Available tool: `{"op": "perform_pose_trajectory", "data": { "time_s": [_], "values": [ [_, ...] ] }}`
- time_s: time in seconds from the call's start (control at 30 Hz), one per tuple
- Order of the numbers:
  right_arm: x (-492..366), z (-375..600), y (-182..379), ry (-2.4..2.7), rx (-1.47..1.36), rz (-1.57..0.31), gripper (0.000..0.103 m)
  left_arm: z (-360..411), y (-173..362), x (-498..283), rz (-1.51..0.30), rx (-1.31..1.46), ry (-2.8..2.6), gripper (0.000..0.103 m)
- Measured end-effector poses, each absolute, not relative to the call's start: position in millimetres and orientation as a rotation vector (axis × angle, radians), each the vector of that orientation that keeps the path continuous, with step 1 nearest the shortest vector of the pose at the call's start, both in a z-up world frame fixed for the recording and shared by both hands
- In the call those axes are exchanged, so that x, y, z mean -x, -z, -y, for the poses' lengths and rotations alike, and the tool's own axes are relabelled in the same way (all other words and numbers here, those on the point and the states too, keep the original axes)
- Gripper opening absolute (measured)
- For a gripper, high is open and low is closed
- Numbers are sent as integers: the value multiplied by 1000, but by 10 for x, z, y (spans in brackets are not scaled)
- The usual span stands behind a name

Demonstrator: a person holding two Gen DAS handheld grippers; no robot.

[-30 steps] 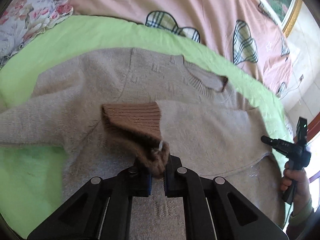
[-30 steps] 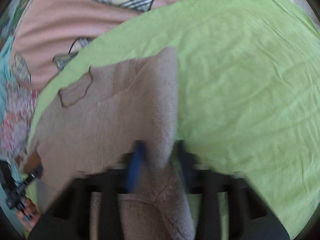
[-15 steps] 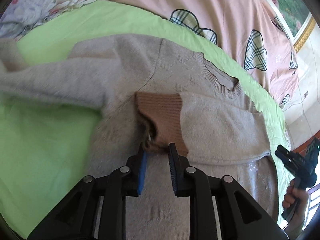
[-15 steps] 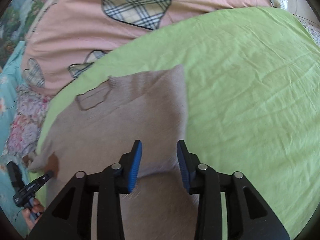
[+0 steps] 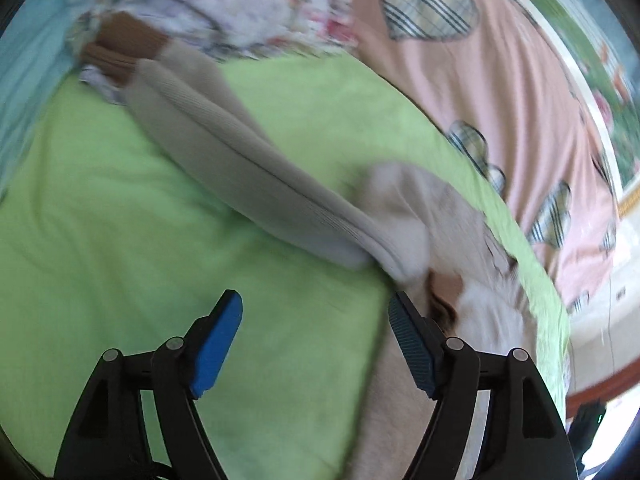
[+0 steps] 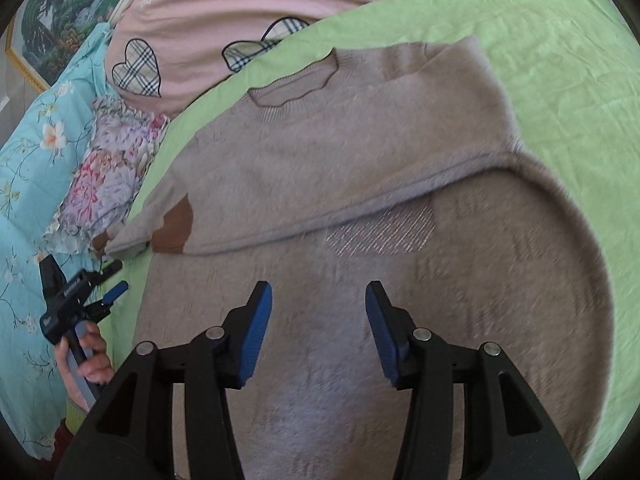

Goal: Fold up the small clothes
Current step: 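Lift the other sleeve by its cuff with the left gripper and fold it across the body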

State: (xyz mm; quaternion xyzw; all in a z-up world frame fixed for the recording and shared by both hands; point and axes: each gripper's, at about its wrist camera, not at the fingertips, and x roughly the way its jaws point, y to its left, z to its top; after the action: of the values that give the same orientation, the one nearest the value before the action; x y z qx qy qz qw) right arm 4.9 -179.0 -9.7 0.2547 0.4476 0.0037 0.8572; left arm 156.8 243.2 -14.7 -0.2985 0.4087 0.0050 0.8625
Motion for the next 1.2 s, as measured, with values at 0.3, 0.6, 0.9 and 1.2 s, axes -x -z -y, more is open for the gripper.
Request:
{"op": "perform_pose_trajectory", "data": {
  "time_s": [0.3,0.6,0.9,1.2],
  "values": [
    [21,1698,108,-17,-519,-969,51,-3498,214,-1968,-830,887,-122,77],
    [52,1655,156,-23,-525,-985,51,-3859,263,-2334,-815,874,-258,74],
    [130,1658,162,-28,-544,-977,51,-3805,106,-2360,-755,710,-289,9],
    [173,1706,188,-43,-566,-944,51,-2605,-632,-1968,-622,520,2,8]
  ]
}}
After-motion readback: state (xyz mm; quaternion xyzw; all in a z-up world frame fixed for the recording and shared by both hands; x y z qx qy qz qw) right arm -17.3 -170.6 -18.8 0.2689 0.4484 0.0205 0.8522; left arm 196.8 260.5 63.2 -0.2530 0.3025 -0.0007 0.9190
